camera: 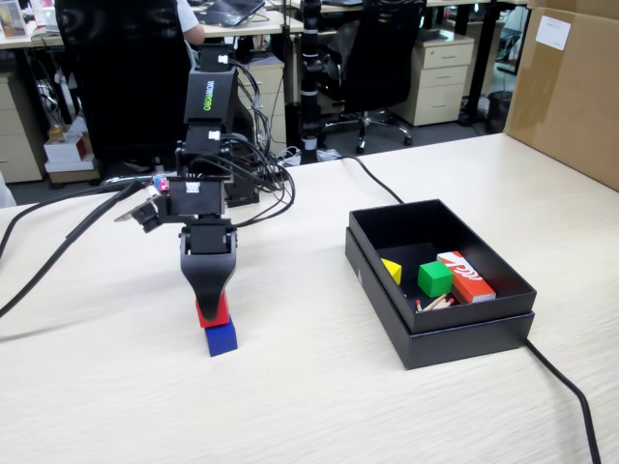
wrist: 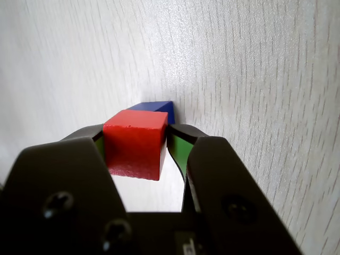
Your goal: Put the red cube on top of the blue cube
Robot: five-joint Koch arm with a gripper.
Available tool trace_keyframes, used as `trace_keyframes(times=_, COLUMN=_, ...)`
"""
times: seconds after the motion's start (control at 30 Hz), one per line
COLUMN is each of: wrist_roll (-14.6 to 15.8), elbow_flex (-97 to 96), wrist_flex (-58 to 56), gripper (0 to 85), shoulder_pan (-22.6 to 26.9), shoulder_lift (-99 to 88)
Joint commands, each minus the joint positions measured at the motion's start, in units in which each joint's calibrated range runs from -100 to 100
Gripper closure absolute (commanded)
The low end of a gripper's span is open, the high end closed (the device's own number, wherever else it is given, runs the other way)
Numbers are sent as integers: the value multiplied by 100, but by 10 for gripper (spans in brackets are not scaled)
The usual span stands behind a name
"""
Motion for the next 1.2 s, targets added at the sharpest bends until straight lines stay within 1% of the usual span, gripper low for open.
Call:
trace_keyframes(times=0.0, wrist_roll=-20, elbow_flex=348, wrist_flex=259, gripper=609, shoulder_pan=0, shoulder_lift=-157)
trace_keyframes(times=0.17, wrist_roll=20, elbow_flex=811, wrist_flex=224, gripper=610, shoulder_pan=5, shoulder_lift=-363)
trace_keyframes(times=0.47, wrist_roll=20, elbow_flex=838, wrist_flex=199, gripper=609, shoulder_pan=29, shoulder_lift=-478)
trace_keyframes(times=0.6, wrist_roll=10, elbow_flex=747, wrist_flex=155, gripper=527, shoulder_pan=39, shoulder_lift=-535)
trace_keyframes(times=0.67, wrist_roll=5, elbow_flex=611, wrist_flex=112, gripper=463, shoulder_pan=54, shoulder_lift=-650)
trace_keyframes(times=0.8, wrist_roll=10, elbow_flex=376, wrist_flex=-121, gripper=426, shoulder_pan=132, shoulder_lift=-937)
trace_keyframes(times=0.87, wrist_roll=20, elbow_flex=176, wrist_flex=-346, gripper=391, shoulder_pan=210, shoulder_lift=-1178)
trace_keyframes(times=0.93, wrist_roll=24, elbow_flex=-132, wrist_flex=-363, gripper=390, shoulder_pan=298, shoulder_lift=-1476)
trace_keyframes(times=1.17, wrist_roll=230, elbow_flex=-894, wrist_flex=-363, gripper=387, shoulder_pan=723, shoulder_lift=-2337)
